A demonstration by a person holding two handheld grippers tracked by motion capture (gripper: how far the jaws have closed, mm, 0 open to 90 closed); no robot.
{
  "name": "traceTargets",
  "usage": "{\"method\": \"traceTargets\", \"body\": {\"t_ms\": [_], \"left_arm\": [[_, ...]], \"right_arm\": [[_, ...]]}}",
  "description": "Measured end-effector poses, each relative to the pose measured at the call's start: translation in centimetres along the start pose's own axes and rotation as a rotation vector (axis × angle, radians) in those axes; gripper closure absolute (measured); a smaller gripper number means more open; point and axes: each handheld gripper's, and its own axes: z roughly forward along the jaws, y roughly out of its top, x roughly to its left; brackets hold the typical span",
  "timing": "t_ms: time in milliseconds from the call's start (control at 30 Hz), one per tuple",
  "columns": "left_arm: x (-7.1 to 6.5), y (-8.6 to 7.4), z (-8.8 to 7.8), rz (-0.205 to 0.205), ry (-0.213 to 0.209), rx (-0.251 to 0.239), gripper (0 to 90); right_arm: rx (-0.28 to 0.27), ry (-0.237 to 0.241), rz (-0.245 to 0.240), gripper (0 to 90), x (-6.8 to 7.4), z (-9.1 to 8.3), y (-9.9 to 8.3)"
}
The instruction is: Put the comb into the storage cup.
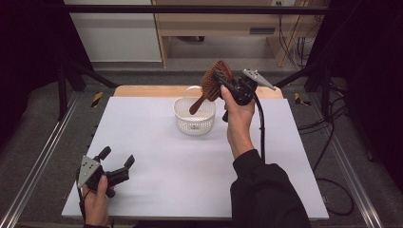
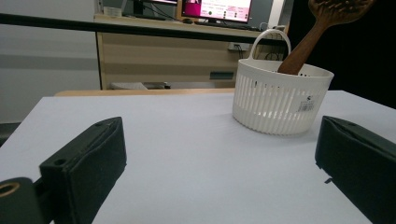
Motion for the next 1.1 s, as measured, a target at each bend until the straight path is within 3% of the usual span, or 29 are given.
{"method": "traceTargets", "body": {"t_ms": [400,600,1100], "left_arm": [[-0.2,0.0,0.1,0.004,-0.005,0.000,1.9],[-0.2,0.0,0.1,0.028,0.012,0.005,1.7],[-1.0,0.0,0.3,0.044,-0.014,0.013,1.5]], "right_arm": [[0.017,-0.009,0.005,50.7,-0.2,0.9,-1.4],[0.012,-0.022,0.016,50.7,-0.4,1.4,-2.5],[0.031,-0.030,0.029,50.5,-0.9,1.6,-4.5]]}}
